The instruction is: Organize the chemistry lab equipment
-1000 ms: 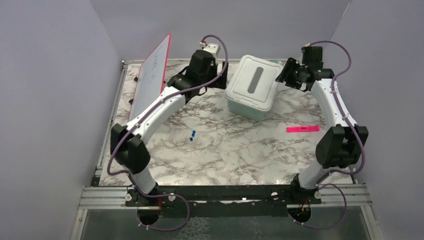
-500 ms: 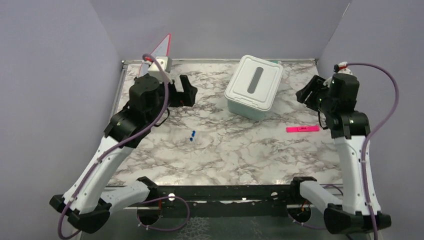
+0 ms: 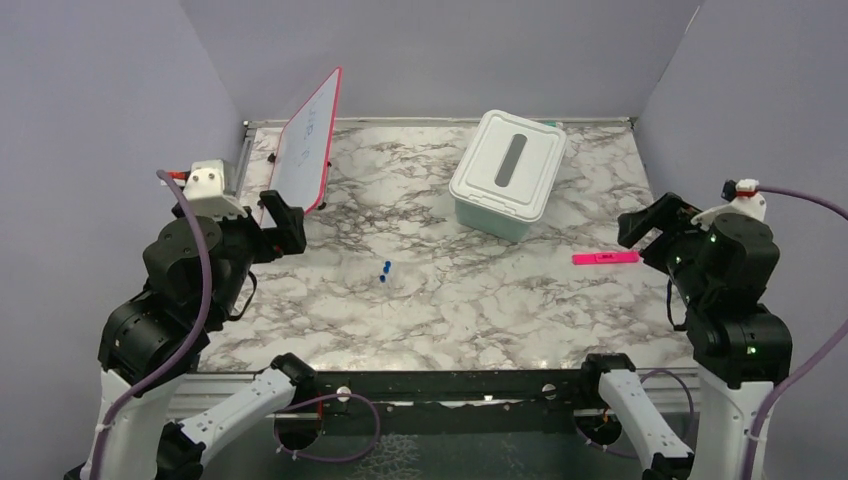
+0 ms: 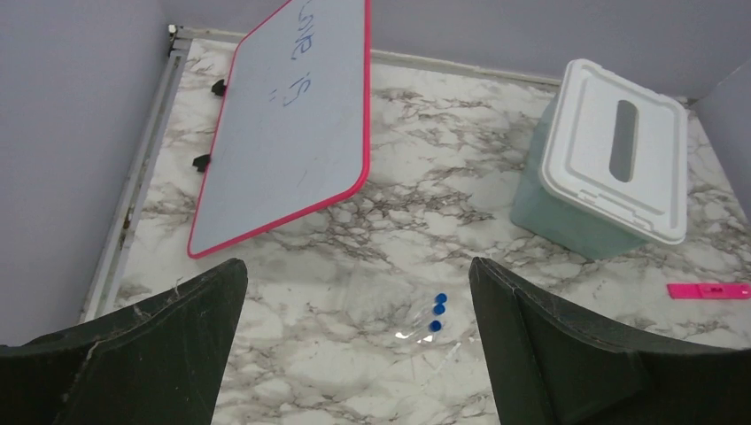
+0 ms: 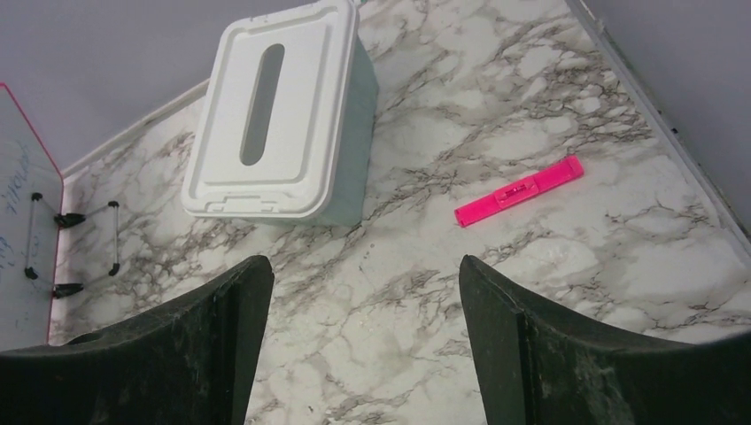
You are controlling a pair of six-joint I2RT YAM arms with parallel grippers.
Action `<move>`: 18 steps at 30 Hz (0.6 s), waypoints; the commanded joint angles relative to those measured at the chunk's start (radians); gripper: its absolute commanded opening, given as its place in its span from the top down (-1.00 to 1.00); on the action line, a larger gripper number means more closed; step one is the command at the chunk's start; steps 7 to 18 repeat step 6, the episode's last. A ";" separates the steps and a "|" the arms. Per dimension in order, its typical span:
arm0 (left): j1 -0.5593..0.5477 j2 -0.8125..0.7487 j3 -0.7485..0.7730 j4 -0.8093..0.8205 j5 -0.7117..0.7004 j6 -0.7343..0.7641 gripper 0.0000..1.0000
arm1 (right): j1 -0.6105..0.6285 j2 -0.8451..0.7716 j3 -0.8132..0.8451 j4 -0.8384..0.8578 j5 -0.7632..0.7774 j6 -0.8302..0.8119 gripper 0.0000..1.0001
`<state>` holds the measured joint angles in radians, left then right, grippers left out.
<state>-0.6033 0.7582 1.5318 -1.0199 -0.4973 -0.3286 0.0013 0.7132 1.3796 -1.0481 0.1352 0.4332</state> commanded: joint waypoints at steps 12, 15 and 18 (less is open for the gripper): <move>0.002 -0.043 0.011 -0.141 -0.084 -0.017 -0.98 | 0.005 -0.055 0.049 -0.048 0.055 0.027 -0.66; 0.002 -0.043 0.011 -0.141 -0.084 -0.017 -0.98 | 0.005 -0.055 0.049 -0.048 0.055 0.027 -0.66; 0.002 -0.043 0.011 -0.141 -0.084 -0.017 -0.98 | 0.005 -0.055 0.049 -0.048 0.055 0.027 -0.66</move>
